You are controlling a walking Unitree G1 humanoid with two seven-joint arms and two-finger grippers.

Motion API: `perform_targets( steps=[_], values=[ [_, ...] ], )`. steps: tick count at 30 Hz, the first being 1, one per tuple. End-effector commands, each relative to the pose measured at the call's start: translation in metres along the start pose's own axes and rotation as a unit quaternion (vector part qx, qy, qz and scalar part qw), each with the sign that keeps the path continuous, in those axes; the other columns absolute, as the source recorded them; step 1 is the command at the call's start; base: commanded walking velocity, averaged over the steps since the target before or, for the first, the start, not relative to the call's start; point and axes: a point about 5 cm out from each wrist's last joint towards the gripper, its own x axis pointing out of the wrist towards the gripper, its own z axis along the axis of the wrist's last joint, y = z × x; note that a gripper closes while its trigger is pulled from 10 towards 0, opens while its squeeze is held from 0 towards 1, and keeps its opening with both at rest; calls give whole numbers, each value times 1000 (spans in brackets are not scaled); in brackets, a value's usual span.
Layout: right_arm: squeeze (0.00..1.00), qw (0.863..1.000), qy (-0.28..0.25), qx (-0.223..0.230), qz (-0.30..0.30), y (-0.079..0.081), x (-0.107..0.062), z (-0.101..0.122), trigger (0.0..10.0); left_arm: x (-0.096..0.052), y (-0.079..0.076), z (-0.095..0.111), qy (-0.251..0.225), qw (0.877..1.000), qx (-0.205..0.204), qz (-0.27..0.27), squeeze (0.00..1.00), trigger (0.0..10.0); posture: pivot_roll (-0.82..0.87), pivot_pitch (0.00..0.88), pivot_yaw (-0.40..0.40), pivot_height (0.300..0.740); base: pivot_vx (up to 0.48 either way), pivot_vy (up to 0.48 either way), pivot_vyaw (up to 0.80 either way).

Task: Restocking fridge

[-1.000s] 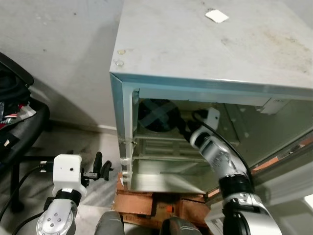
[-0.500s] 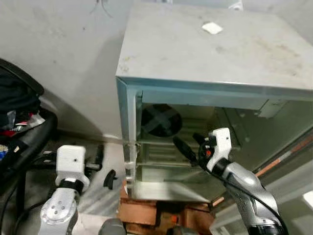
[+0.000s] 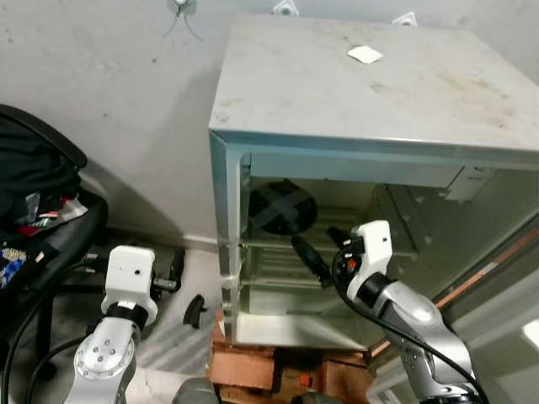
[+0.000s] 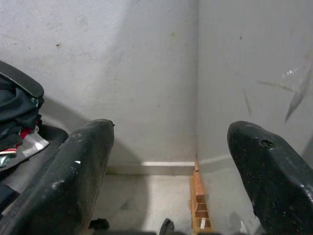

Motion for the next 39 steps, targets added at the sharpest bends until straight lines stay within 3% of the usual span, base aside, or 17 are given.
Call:
perform_targets(
  steps=[1, 33, 39],
  values=[
    [0, 1000, -7, -9, -4, -1, -3, 4, 10000, 0, 1, -3, 6, 1000, 0, 0, 0, 10000, 141, 23, -54, 740, -307, 0, 0],
    [0, 1000, -8, 3, -19, 3, -1, -4, 10000, 3, 1, -3, 3, 1000, 8, -10, 0, 10000, 140, 25, -45, 740, -311, 0, 0],
    [0, 1000, -7, 4, -20, 3, 0, -4, 10000, 3, 1, -3, 3, 1000, 9, -11, 0, 10000, 141, 25, -45, 740, -307, 0, -456]
  ],
)
